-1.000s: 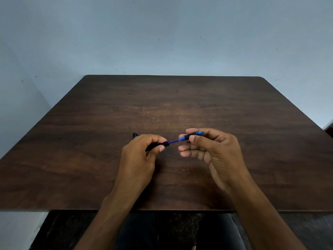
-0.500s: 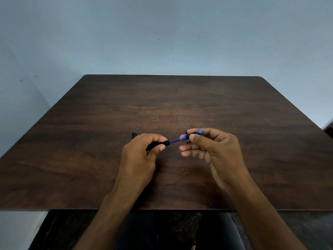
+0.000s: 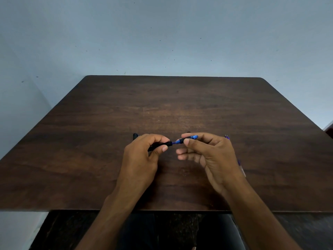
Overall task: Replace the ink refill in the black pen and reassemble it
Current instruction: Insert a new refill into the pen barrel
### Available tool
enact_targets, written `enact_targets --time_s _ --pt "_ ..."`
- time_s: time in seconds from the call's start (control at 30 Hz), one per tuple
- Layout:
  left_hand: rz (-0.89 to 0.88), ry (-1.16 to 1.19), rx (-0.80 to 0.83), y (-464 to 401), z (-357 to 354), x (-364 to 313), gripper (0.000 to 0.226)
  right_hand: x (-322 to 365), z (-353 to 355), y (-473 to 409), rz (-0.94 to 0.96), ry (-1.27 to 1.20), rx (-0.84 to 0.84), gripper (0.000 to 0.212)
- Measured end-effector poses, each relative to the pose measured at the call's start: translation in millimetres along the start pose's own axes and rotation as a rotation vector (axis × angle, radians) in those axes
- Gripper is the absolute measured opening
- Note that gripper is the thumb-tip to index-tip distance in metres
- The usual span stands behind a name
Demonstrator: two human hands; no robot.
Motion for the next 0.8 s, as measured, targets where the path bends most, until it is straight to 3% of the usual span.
enact_targets --time_s 0.53,0.8 --pt "-0.023 -0.002 0.014 3.0 -1.9 0.5 0.021 -6.6 -5.1 1.5 -0.017 0.058 0.032 0.012" --pt "-0.030 -0.038 0.026 3.8 -0.9 -1.8 0.022 -3.1 -4.9 2.1 0.029 0.248 -0.008 0.017"
Point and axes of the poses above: each hand's wrist, its own y-axis away from the middle knuckle, its own z-axis out of the back of the hand, x = y × z, the point moved 3 cm from there along -y, towards the middle knuckle, and after that the axes turned 5 degrees about y, right-handed, at the moved point
